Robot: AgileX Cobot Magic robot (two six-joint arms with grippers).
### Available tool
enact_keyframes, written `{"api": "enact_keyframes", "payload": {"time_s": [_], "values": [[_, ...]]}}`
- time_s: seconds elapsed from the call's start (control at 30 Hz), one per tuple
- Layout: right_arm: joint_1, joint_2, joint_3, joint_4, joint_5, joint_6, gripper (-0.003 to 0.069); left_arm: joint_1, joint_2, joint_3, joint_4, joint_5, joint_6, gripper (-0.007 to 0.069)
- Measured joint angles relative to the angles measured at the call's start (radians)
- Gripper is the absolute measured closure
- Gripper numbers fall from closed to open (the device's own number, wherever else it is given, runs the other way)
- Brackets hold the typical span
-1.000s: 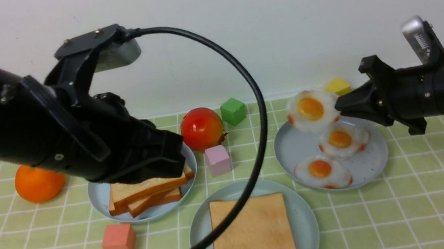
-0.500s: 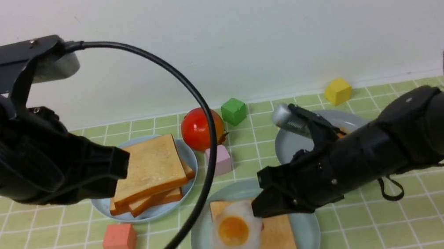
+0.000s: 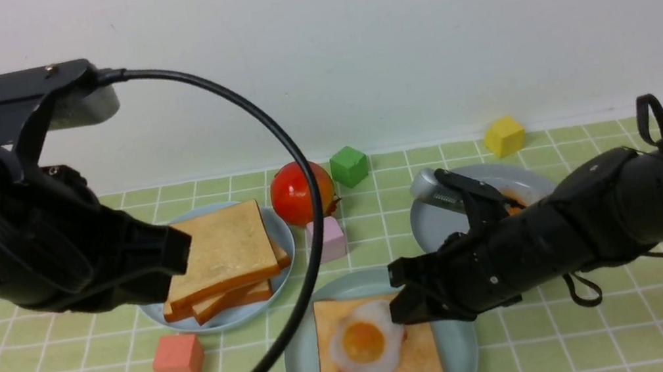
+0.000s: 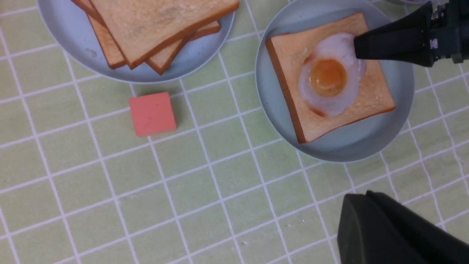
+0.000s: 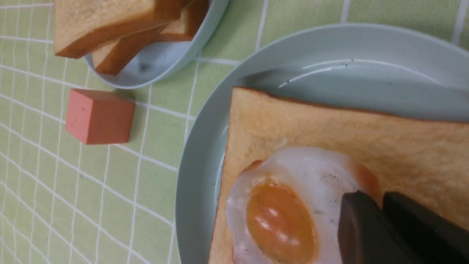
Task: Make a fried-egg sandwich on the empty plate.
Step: Use the right arm to place the fried egg on the slice of bread in the middle, then use the left arm to grab a slice of bread
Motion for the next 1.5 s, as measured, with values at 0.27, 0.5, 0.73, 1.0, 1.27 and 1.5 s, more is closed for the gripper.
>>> {"api": "enact_keyframes", "payload": {"time_s": [0.27,0.5,0.73,1.0,1.27,1.5], "values": [[-0.028,-0.075,0.000,-0.032,-0.007,-0.088,0.0293,0.000,0.015,0.003,0.035,-0.041,-0.001,0.0620],[-0.109,-0.312,-0.093,-0.380,0.144,0.085,0.0184,0.053,0.111,0.016,0.102,-0.080,-0.098,0.0620],[-0.055,-0.544,-0.234,-1.017,0.395,0.543,0.0181,0.345,0.268,0.016,-0.207,-0.092,0.038,0.0617],[0.208,-0.752,-0.051,-1.092,0.278,0.565,0.0180,0.476,0.468,0.016,-0.489,-0.185,0.193,0.0553],[0.352,-0.780,0.000,-1.098,0.214,0.470,0.0179,0.473,0.596,0.012,-0.545,-0.357,0.242,0.0354],[0.354,-0.780,0.000,-1.101,0.208,0.468,0.0193,0.473,0.691,-0.007,-0.719,-0.393,0.415,0.0360]]}}
